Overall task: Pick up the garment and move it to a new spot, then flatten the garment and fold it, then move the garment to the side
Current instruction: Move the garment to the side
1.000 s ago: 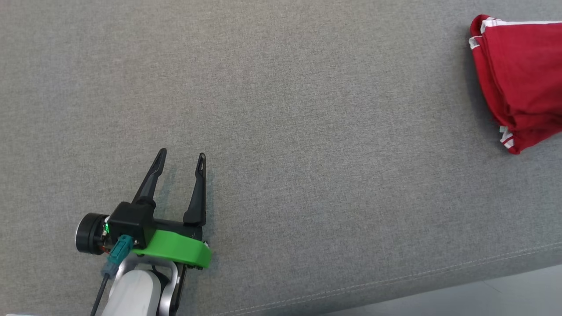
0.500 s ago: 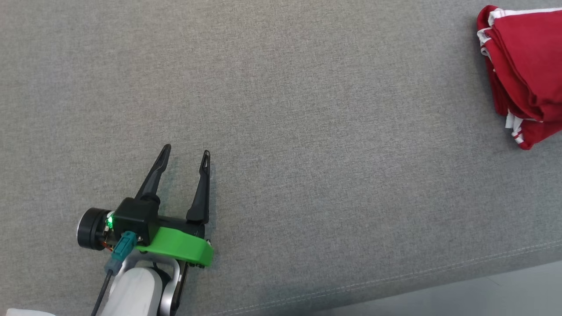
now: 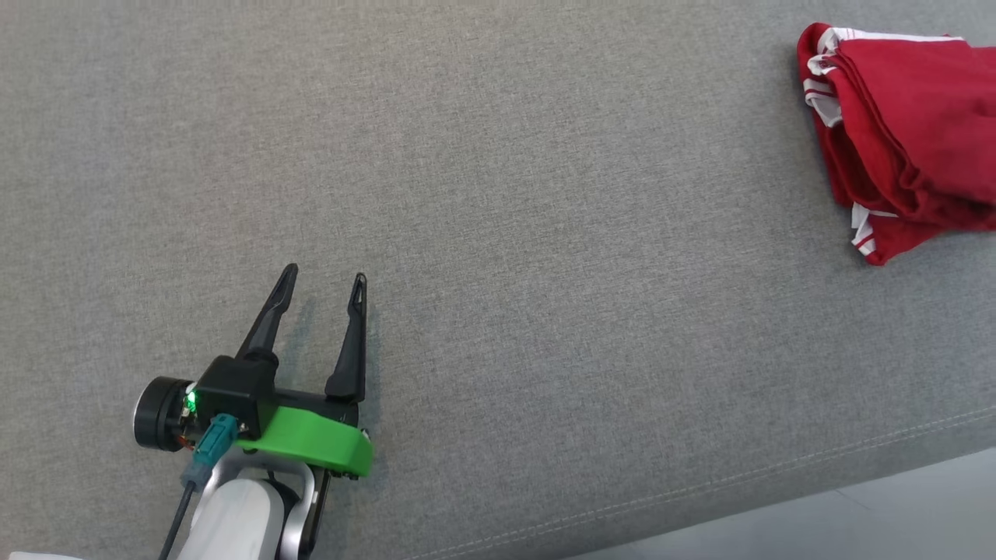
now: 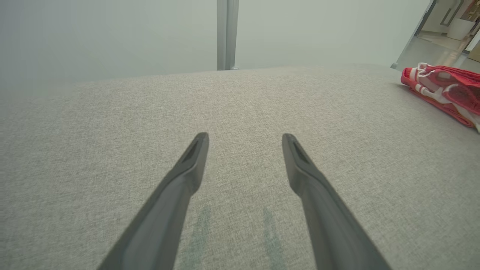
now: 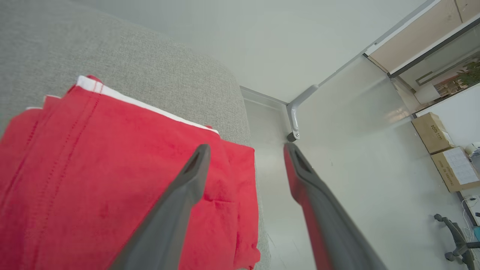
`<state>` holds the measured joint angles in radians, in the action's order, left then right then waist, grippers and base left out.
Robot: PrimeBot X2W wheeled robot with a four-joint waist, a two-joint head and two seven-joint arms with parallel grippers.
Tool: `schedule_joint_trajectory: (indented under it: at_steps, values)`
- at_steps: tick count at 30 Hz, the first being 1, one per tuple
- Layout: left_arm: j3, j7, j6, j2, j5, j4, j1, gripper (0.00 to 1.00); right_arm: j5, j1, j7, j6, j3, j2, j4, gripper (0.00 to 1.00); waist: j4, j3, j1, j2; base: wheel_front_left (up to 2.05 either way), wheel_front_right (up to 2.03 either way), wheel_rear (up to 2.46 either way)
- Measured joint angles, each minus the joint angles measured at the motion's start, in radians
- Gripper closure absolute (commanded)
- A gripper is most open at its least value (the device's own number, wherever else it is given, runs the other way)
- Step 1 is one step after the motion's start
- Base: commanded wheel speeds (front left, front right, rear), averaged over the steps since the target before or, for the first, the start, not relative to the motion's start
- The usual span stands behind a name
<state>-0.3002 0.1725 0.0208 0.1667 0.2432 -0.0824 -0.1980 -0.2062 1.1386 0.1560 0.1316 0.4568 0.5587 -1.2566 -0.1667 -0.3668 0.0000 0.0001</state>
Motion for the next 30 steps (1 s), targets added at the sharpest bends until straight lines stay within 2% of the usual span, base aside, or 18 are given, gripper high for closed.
schedule_joint_trajectory:
  at_steps: [5,10,15,21,22,30]
  values:
    - [0.017,0.016,0.012,-0.001,0.014,-0.010,0.001,0.00,0.012,0.000,0.073,0.000,-0.039,-0.049,0.010,0.00,-0.009,0.038,0.0000,0.0000,0.00,0.00,0.00]
    - [0.053,0.042,0.027,-0.002,0.041,-0.026,0.010,0.00,0.015,-0.032,0.103,0.000,-0.091,-0.107,0.093,0.00,-0.011,0.086,0.0000,0.0000,0.00,0.00,0.00]
    - [0.093,0.062,0.041,-0.002,0.069,-0.037,0.029,0.00,0.008,-0.144,0.106,0.000,-0.183,-0.167,0.289,0.00,-0.005,0.139,0.0000,0.0000,0.00,0.00,0.00]
    - [0.136,0.077,0.050,-0.007,0.101,-0.056,0.065,0.00,0.047,-0.355,0.106,0.000,-0.295,-0.259,0.531,0.00,0.013,0.200,0.0000,0.0000,0.00,0.00,0.00]
    - [0.136,0.077,0.050,-0.007,0.101,-0.056,0.065,0.00,0.047,-0.355,0.106,0.000,-0.295,-0.259,0.531,0.00,0.013,0.200,0.0000,0.0000,0.00,0.00,0.00]
    - [0.178,0.086,0.068,-0.028,0.123,-0.078,0.130,0.00,0.116,-0.648,0.106,0.000,-0.381,-0.399,0.784,0.00,0.053,0.273,0.0000,0.0000,0.00,0.00,0.00]
